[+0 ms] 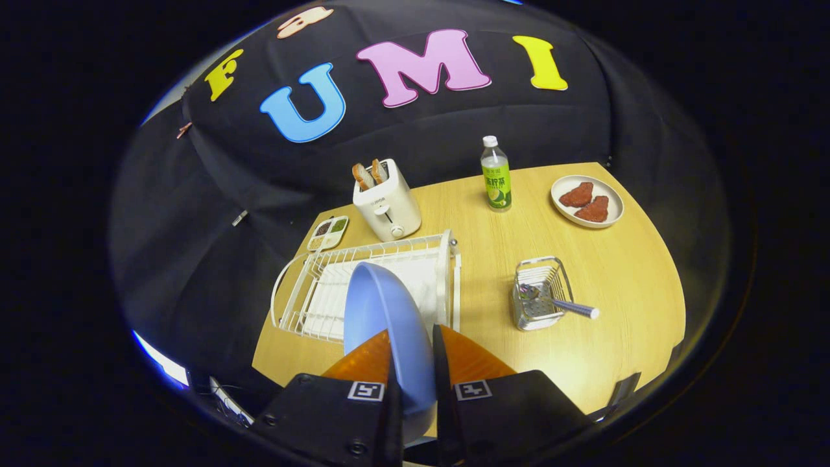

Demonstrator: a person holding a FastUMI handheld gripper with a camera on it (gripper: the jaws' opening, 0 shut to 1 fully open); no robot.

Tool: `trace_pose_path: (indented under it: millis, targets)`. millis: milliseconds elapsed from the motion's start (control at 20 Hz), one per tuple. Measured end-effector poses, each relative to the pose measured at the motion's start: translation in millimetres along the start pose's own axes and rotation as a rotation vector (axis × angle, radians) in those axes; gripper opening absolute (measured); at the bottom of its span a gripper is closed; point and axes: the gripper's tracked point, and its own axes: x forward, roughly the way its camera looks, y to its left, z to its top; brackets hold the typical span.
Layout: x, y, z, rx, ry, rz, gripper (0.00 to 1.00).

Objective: Take the plate from the dish rack, then take the spoon from the basket and place it into the plate.

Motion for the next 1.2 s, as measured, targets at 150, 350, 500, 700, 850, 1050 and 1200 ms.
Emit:
trace_pose_path:
  millis: [150, 350, 500, 700, 850, 1050, 1200]
  targets:
    - [-19.1, -33.3, -43.3, 0.079, 0.050, 0.016, 0.25]
    - [-23.0, -99.1, -77.8, 0.279, 0.088, -0.015, 0.24]
    - [-14.1, -146.3, -85.0, 0.344, 0.099, -0.072, 0.24]
    - [13.0, -181.5, -87.5, 0.320, 0.138, -0.057, 0.25]
    - [30.1, -186.4, -104.6, 0.234, 0.221, -0.004, 0.25]
    - [50.3, -189.2, -113.0, 0.228, 0.270, 0.071, 0.27]
    - [61.6, -194.6, -113.9, 0.204, 0.284, 0.093, 0.29]
